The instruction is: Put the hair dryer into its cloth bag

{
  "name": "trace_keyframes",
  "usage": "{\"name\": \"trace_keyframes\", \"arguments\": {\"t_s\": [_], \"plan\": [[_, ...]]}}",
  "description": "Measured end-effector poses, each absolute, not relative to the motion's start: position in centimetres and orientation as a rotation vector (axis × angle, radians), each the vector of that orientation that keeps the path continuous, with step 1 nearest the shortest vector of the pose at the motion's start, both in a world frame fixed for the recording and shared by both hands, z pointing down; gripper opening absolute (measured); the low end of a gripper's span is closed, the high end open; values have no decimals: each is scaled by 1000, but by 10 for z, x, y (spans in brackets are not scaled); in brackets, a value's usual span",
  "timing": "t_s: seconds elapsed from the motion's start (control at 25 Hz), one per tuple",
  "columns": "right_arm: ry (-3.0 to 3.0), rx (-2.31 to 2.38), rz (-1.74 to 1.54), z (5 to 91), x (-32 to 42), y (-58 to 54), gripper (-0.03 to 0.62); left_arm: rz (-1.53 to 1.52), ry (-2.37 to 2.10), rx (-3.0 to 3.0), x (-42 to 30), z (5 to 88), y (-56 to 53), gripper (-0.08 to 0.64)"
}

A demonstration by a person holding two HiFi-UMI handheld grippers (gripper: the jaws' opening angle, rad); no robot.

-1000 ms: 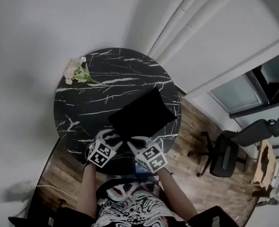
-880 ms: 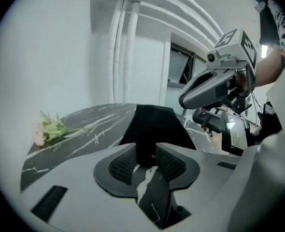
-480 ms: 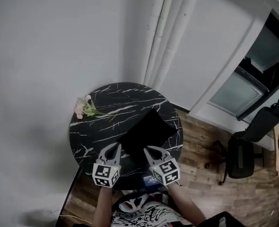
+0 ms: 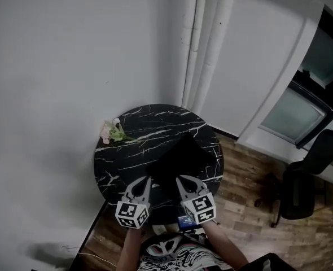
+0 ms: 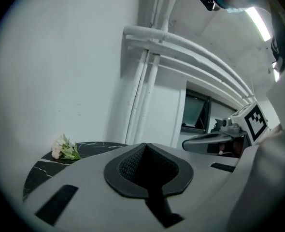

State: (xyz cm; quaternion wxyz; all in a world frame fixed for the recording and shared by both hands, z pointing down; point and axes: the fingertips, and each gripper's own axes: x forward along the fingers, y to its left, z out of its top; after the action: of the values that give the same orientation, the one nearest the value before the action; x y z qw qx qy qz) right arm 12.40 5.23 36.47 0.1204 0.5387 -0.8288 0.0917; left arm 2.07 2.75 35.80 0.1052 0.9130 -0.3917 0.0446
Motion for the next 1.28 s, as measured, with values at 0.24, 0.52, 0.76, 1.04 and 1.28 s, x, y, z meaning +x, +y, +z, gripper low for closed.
{"name": "trace_keyframes", "arguments": {"t_s": [0.24, 0.52, 0.76, 1.04, 1.28], "plan": [[-2480, 1548, 216, 362, 134, 76, 18, 250, -1334, 2693, 29, 366, 55, 14], [-2478, 1511, 136, 361, 148, 96, 18, 243, -1396, 2671, 37, 368, 76, 14], [-2492, 1521, 149, 356, 156, 104, 18, 233, -1421, 2677, 41, 361, 87, 14], [-2493, 1514, 128, 362, 160, 113, 18, 234, -1447, 2657, 40, 364, 95, 14], [-2499, 1514, 146, 357, 166, 116, 18, 243, -1457, 2642, 44, 365, 97, 14]]}}
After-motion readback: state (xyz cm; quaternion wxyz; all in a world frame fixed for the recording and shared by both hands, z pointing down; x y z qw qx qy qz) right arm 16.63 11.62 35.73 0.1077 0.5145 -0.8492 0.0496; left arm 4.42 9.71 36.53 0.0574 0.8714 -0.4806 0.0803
